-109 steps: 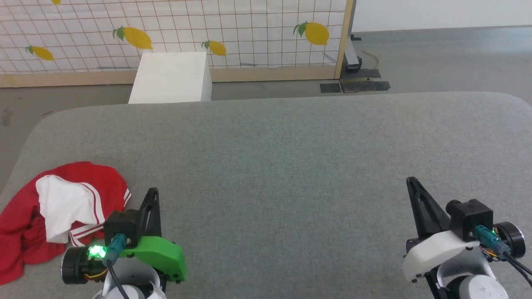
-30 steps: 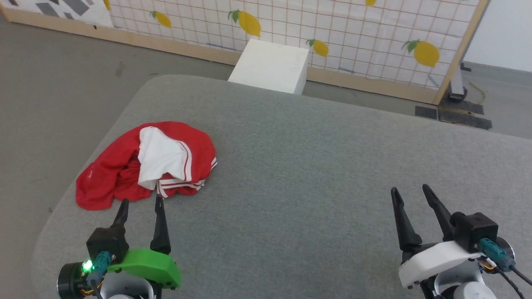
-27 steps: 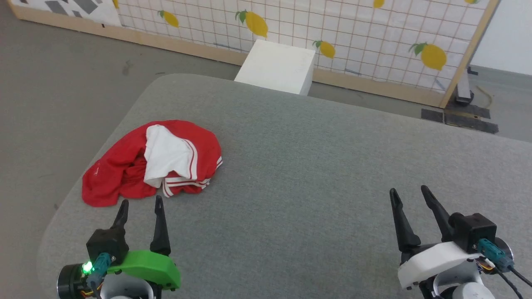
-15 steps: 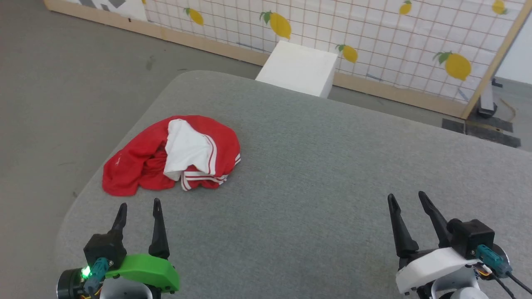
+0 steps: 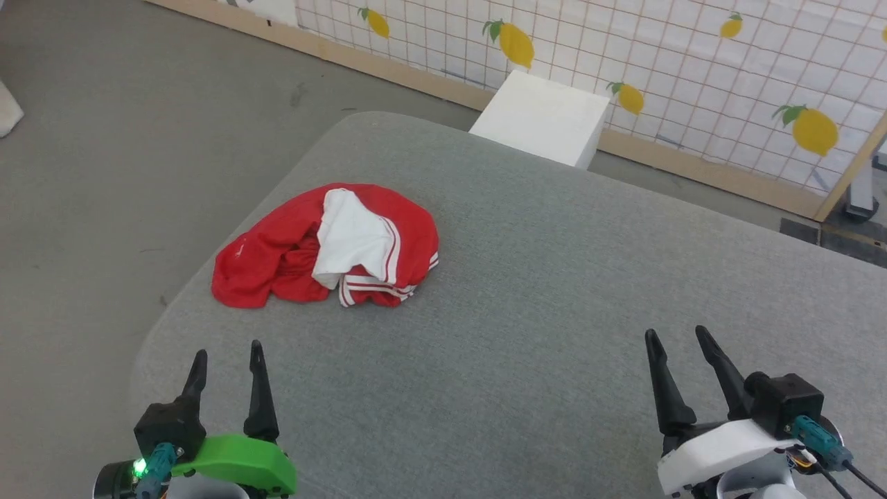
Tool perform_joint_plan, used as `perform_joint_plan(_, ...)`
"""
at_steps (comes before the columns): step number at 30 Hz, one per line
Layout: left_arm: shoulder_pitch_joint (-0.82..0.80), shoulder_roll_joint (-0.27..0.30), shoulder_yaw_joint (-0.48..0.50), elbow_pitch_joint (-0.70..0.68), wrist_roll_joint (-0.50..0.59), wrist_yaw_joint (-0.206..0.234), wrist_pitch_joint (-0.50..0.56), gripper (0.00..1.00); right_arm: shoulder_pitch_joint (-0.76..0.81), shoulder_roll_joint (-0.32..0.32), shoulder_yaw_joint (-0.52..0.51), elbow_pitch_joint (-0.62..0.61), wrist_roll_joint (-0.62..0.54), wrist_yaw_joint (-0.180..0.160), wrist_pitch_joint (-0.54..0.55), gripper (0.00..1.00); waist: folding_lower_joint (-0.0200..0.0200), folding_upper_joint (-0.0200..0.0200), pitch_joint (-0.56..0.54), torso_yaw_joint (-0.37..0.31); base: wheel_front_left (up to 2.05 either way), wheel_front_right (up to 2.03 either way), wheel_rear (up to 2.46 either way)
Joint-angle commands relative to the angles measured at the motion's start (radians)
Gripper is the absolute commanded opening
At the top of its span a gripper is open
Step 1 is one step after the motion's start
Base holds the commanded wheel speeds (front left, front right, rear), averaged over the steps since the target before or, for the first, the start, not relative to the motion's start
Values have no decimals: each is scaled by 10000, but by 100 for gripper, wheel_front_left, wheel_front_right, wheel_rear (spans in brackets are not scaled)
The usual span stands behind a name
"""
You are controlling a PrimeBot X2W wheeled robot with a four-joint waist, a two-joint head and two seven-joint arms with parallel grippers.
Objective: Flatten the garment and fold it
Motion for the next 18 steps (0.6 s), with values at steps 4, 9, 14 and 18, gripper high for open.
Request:
perform_joint_plan(4,156,-40,35,90,-179,59,-175,100,112,-1,18,119,138,-11,-182,100,0,0,58,249,0,0,0)
perform_joint_plan(9,171,-42,34,137,-305,89,-275,100,83,-1,30,230,179,-11,-282,100,0,0,115,444,0,0,0)
perform_joint_plan(14,197,-44,36,197,-412,113,-379,100,92,-1,45,340,247,-12,-387,100,0,0,136,662,0,0,0)
perform_joint_plan(18,209,-46,33,239,-490,130,-461,100,94,-1,43,404,281,-12,-470,100,0,0,173,845,0,0,0)
